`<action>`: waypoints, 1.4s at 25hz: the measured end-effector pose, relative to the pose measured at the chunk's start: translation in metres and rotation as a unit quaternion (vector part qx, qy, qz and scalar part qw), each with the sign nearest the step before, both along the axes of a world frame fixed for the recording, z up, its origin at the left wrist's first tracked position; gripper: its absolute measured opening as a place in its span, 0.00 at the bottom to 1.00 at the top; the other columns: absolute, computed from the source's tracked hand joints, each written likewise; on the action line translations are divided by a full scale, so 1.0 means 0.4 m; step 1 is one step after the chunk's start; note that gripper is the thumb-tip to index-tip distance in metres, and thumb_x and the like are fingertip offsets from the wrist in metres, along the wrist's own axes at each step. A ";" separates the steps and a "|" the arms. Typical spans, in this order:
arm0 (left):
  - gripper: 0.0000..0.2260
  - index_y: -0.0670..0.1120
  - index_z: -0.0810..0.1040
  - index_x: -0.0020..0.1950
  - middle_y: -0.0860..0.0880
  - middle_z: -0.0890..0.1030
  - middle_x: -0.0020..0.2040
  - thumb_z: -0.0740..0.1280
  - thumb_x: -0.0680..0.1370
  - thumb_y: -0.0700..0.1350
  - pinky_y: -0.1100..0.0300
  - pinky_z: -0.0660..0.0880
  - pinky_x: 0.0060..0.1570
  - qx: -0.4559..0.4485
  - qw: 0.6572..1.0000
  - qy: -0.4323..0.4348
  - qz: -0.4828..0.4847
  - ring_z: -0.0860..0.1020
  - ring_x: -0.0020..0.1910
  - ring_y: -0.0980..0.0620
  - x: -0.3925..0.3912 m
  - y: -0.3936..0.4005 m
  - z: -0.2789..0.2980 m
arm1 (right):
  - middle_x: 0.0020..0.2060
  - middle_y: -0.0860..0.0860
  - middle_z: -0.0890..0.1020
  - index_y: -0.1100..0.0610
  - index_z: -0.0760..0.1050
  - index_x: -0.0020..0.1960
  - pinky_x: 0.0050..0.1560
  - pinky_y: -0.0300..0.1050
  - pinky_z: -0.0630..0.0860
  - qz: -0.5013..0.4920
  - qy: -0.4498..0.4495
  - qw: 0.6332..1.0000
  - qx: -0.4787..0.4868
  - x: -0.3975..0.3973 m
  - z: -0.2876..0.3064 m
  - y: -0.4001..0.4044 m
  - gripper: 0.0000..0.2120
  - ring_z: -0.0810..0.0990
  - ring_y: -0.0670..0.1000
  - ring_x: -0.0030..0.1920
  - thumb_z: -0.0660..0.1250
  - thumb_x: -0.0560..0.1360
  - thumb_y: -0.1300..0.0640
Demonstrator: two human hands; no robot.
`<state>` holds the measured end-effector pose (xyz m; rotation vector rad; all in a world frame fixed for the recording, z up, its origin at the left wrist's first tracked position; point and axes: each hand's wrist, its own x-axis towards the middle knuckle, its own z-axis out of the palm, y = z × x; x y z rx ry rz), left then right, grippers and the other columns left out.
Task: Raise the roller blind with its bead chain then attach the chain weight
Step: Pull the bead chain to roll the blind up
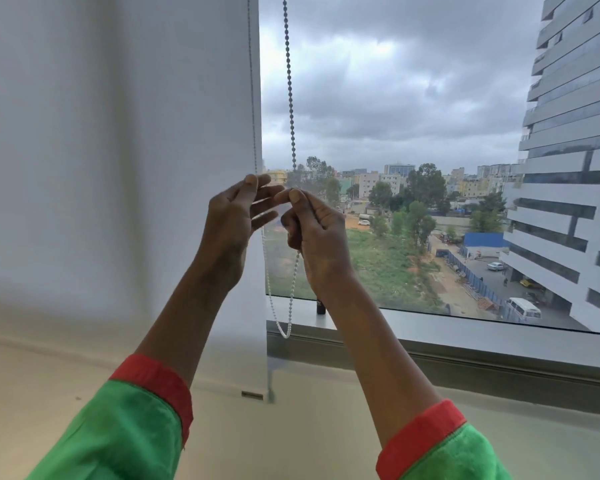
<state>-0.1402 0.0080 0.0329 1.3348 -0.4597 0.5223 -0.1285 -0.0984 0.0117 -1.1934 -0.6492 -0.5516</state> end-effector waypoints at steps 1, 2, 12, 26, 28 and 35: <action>0.14 0.44 0.75 0.59 0.47 0.82 0.53 0.54 0.82 0.47 0.60 0.78 0.53 0.010 1.000 -0.014 0.004 0.82 0.52 0.53 -0.018 -0.022 0.019 | 0.23 0.49 0.69 0.60 0.80 0.44 0.24 0.35 0.61 0.001 0.000 1.000 -0.005 -0.008 0.000 -0.014 0.12 0.63 0.44 0.22 0.59 0.79 0.59; 0.13 0.44 0.76 0.59 0.46 0.82 0.54 0.54 0.82 0.47 0.60 0.78 0.53 0.019 0.999 -0.028 0.005 0.82 0.52 0.52 -0.034 -0.044 0.035 | 0.24 0.49 0.70 0.62 0.79 0.46 0.24 0.35 0.61 0.005 0.000 1.000 -0.010 -0.015 -0.003 -0.028 0.12 0.63 0.44 0.22 0.59 0.80 0.59; 0.07 0.42 0.82 0.49 0.49 0.78 0.31 0.63 0.78 0.38 0.63 0.78 0.34 -0.026 0.999 -0.022 -0.020 0.77 0.30 0.53 -0.094 -0.138 -0.032 | 0.20 0.43 0.70 0.50 0.77 0.40 0.25 0.33 0.62 0.080 0.007 0.996 -0.025 -0.064 -0.129 -0.085 0.14 0.63 0.42 0.23 0.58 0.80 0.60; 0.10 0.46 0.83 0.45 0.53 0.77 0.29 0.63 0.79 0.37 0.56 0.80 0.46 0.018 0.996 -0.004 0.090 0.74 0.30 0.53 -0.085 -0.008 -0.205 | 0.50 0.67 0.81 0.70 0.77 0.54 0.55 0.56 0.77 0.056 0.139 0.976 -0.159 -0.062 -0.122 -0.107 0.32 0.80 0.59 0.47 0.57 0.72 0.40; 0.11 0.47 0.83 0.45 0.53 0.77 0.28 0.63 0.79 0.38 0.56 0.80 0.47 0.033 0.995 -0.003 0.090 0.73 0.30 0.54 -0.085 0.002 -0.201 | 0.53 0.68 0.80 0.71 0.73 0.58 0.59 0.55 0.76 0.114 0.144 0.979 -0.086 -0.058 -0.047 -0.101 0.32 0.80 0.61 0.52 0.56 0.73 0.42; 0.09 0.41 0.82 0.49 0.55 0.79 0.29 0.62 0.79 0.37 0.57 0.80 0.49 0.060 0.996 -0.010 0.059 0.75 0.30 0.55 -0.084 -0.047 -0.195 | 0.33 0.55 0.77 0.68 0.75 0.58 0.29 0.37 0.70 0.117 0.105 0.987 -0.030 -0.059 0.094 0.003 0.14 0.73 0.45 0.27 0.58 0.80 0.60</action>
